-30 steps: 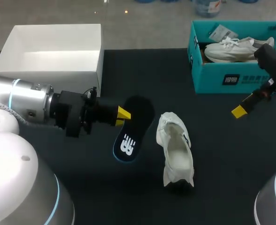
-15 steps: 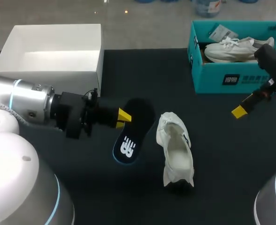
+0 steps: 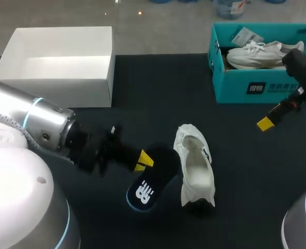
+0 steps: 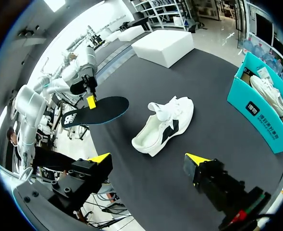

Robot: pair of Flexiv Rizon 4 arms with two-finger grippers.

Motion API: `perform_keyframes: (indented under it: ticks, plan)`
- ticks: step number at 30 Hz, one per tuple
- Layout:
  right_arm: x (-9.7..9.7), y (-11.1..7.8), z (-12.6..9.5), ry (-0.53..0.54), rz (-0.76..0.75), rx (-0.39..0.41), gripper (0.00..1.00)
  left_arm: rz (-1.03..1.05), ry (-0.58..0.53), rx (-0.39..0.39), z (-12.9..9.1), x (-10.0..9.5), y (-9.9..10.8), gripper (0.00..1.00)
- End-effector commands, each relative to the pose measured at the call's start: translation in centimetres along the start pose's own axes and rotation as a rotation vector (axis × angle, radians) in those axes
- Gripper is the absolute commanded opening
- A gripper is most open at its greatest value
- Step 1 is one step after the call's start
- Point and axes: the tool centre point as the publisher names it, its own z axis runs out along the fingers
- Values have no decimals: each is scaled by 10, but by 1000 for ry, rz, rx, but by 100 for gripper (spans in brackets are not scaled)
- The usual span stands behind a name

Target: Take the shoe out of the shoebox, open the shoe tongue, remove and reinsert the insole, then place the shoe into the shoebox

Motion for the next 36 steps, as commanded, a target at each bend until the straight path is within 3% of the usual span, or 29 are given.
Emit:
perform_keyframes:
  ticks: [1, 9, 20, 32, 36]
  plan:
    - [-1, 1, 1, 0, 1, 3, 100, -28, 6, 27, 15, 12, 5, 0]
    - [-1, 1, 1, 0, 1, 3, 100, -96, 26, 65, 41, 22, 15, 0]
    - [-1, 1, 1, 0, 1, 3, 100, -116, 60, 43, 65, 26, 48, 0]
    - [-1, 1, 1, 0, 1, 3, 100, -161, 79, -18, 62, 36, 68, 0]
    - [-1, 1, 1, 0, 1, 3, 100, -152, 62, -22, 56, 30, 62, 0]
